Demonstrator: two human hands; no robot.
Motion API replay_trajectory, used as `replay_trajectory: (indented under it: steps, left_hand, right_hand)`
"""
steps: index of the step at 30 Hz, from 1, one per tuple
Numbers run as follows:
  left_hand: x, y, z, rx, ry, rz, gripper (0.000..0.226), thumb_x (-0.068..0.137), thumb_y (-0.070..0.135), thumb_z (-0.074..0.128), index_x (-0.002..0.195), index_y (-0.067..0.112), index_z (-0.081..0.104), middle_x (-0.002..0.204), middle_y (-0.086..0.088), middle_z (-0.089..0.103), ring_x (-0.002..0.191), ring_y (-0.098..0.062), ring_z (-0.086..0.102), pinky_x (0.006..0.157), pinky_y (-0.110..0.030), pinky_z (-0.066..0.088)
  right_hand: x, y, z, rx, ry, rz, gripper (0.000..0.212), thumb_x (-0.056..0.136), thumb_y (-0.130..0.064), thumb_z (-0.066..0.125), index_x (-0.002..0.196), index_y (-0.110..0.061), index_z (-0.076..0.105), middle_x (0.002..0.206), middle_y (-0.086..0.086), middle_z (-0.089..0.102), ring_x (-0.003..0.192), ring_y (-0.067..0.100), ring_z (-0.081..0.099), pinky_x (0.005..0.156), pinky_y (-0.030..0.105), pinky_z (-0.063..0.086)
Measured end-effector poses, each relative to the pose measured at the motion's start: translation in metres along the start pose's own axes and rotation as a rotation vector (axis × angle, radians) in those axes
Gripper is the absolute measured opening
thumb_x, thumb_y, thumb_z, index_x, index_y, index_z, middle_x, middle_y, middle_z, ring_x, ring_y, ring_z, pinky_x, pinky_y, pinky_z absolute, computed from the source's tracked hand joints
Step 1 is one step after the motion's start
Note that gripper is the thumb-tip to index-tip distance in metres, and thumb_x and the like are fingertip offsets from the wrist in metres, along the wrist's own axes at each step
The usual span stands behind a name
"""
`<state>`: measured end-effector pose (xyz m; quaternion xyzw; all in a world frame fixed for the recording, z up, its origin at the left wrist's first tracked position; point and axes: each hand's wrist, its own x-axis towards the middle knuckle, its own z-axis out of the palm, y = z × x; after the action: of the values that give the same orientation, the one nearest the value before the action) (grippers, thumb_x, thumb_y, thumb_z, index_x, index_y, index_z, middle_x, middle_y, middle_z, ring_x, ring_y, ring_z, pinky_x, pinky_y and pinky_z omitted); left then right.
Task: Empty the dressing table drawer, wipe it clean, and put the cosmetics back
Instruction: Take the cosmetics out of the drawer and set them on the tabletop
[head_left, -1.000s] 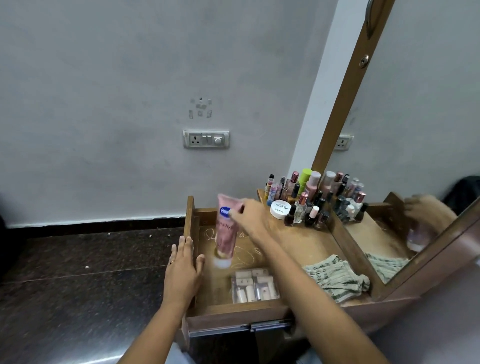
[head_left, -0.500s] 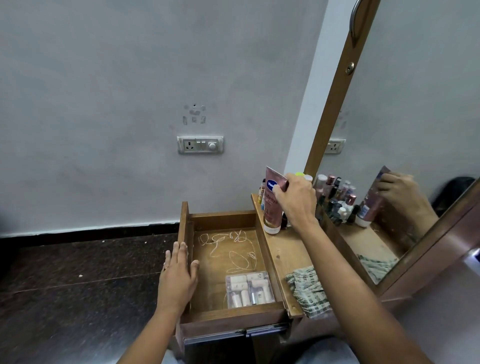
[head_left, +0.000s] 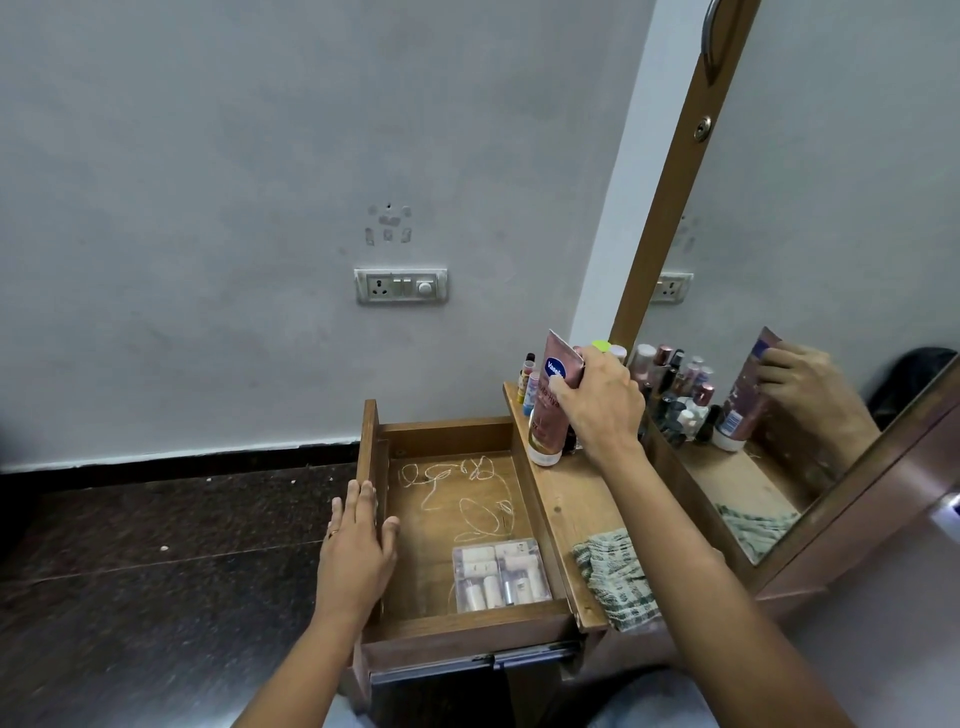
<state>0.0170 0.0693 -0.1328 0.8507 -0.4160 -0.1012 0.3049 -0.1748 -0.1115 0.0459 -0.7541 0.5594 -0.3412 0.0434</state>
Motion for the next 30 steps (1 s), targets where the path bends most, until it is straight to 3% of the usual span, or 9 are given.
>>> replay_trajectory:
  steps: [6,14,16,19,21,22,24,27,30]
  left_hand:
    - [0.0,0.0,0.001,0.004,0.002,-0.005,0.063,0.1,0.043,0.04,0.154,0.019,0.018,0.161,0.002,0.01,0.149,-0.022,0.006,0.116,-0.045,0.021]
    - [-0.001,0.0,0.0,0.001,0.002,-0.005,0.063,0.1,0.043,0.04,0.154,0.019,0.018,0.161,0.002,0.011,0.149,-0.022,0.006,0.116,-0.046,0.022]
    - [-0.001,0.001,0.0,0.0,-0.002,-0.005,0.063,0.1,0.043,0.039,0.154,0.019,0.017,0.161,0.002,0.01,0.149,-0.022,0.005,0.116,-0.045,0.021]
    - [-0.002,0.001,-0.001,-0.004,-0.007,0.003,0.063,0.1,0.042,0.039,0.154,0.019,0.017,0.161,0.001,0.01,0.149,-0.021,0.004,0.117,-0.044,0.02]
    - [-0.002,0.001,-0.002,-0.004,-0.012,0.007,0.063,0.1,0.042,0.038,0.154,0.018,0.017,0.161,0.001,0.01,0.149,-0.022,0.004,0.118,-0.043,0.018]
    - [-0.002,0.001,-0.002,-0.005,-0.013,0.008,0.063,0.1,0.042,0.038,0.154,0.017,0.017,0.161,0.001,0.01,0.149,-0.022,0.004,0.118,-0.042,0.018]
    - [-0.003,0.002,-0.003,-0.006,-0.012,0.006,0.062,0.101,0.041,0.038,0.154,0.017,0.017,0.161,0.001,0.01,0.149,-0.021,0.004,0.118,-0.043,0.018]
    - [-0.004,0.003,-0.004,0.007,-0.01,0.002,0.062,0.101,0.042,0.038,0.154,0.017,0.018,0.161,0.0,0.01,0.149,-0.023,0.005,0.117,-0.044,0.02]
    - [-0.004,0.004,-0.004,0.012,-0.007,0.002,0.061,0.101,0.041,0.038,0.154,0.017,0.019,0.161,0.0,0.011,0.149,-0.023,0.006,0.117,-0.044,0.02]
  right_hand:
    - [-0.001,0.002,-0.001,0.012,-0.015,0.011,0.033,0.085,-0.041,0.065,0.105,-0.016,0.059,0.101,0.003,0.063,0.089,0.022,0.061,0.072,0.037,0.055]
    - [-0.005,0.007,-0.005,0.05,-0.011,-0.002,0.035,0.083,-0.044,0.066,0.104,-0.017,0.057,0.101,0.002,0.063,0.088,0.02,0.062,0.067,0.03,0.049]
    - [-0.01,0.005,-0.013,0.05,0.056,-0.037,0.037,0.083,-0.042,0.067,0.105,-0.015,0.057,0.103,0.003,0.06,0.09,0.021,0.06,0.066,0.027,0.046]
    - [-0.029,-0.003,-0.031,0.084,0.303,-0.18,0.032,0.082,-0.033,0.07,0.104,-0.012,0.058,0.1,0.005,0.056,0.087,0.018,0.056,0.068,0.017,0.043]
    - [-0.052,-0.01,-0.033,0.182,0.303,-0.308,0.021,0.086,-0.025,0.067,0.1,-0.011,0.06,0.096,0.0,0.055,0.081,0.01,0.051,0.068,0.007,0.038]
    - [-0.063,-0.01,-0.025,0.226,0.199,-0.368,0.015,0.087,-0.022,0.064,0.099,-0.013,0.06,0.095,-0.003,0.053,0.079,0.007,0.05,0.067,0.009,0.04]
    - [-0.084,-0.011,0.002,0.202,-0.181,-0.413,0.013,0.089,-0.021,0.059,0.102,-0.018,0.06,0.099,-0.005,0.054,0.084,0.006,0.053,0.075,0.021,0.05]
    - [-0.105,-0.001,0.06,0.027,-0.781,-0.29,0.034,0.091,-0.014,0.054,0.125,-0.016,0.055,0.124,0.002,0.055,0.102,0.015,0.056,0.088,0.033,0.051]
    - [-0.118,0.01,0.101,-0.159,-1.018,-0.264,0.037,0.09,-0.001,0.05,0.127,-0.007,0.052,0.12,0.013,0.06,0.097,0.025,0.062,0.082,0.036,0.056]
